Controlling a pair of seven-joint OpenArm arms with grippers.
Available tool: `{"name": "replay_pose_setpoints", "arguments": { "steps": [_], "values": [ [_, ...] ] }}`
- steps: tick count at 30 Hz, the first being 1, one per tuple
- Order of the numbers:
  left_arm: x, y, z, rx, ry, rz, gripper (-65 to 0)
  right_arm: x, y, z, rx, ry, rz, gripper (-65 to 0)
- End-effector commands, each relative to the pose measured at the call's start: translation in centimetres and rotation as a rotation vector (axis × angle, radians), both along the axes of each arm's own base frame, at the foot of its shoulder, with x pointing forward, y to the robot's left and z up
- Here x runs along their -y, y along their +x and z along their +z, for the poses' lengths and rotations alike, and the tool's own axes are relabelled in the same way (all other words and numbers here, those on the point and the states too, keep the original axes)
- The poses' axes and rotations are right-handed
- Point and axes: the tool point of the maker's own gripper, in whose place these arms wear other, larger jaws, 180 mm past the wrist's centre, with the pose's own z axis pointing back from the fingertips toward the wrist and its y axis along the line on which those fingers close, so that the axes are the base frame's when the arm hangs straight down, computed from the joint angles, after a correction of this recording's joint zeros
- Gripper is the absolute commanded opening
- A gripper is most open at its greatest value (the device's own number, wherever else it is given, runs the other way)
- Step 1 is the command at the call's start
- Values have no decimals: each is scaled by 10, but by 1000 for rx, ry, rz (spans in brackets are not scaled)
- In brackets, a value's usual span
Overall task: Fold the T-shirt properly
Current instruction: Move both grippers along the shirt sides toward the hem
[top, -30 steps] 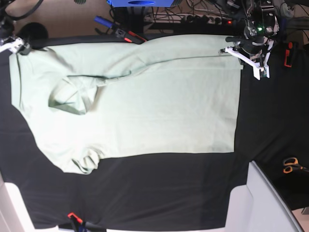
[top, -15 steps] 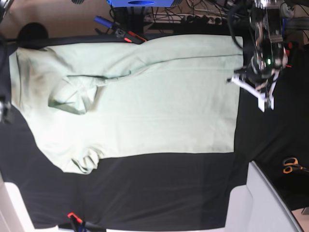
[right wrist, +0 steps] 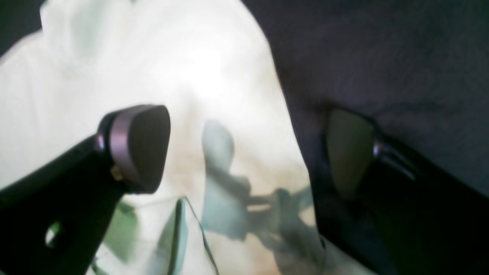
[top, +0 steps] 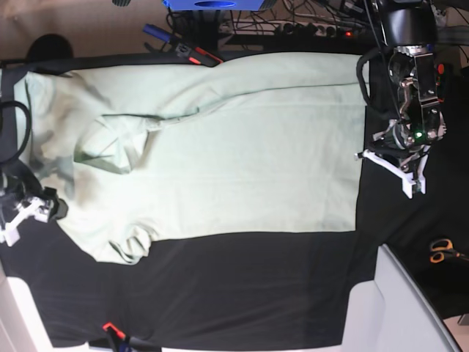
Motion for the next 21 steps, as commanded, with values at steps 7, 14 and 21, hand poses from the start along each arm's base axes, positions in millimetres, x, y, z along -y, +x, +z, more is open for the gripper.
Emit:
{"name": "replay_pose_setpoints", "arguments": {
  "steps": [7, 14, 21],
  "values": [
    [-15, 3, 12, 19, 48, -9, -590, 34, 26, 6, 105, -161, -141, -23],
    [-15, 1, 10, 14, 48, -9, -590, -4, 28, -8, 88, -170, -29, -25],
    [-18, 0, 11, 16, 49, -1, -590, -28, 35, -10, 98, -136, -9, -29]
  ]
}}
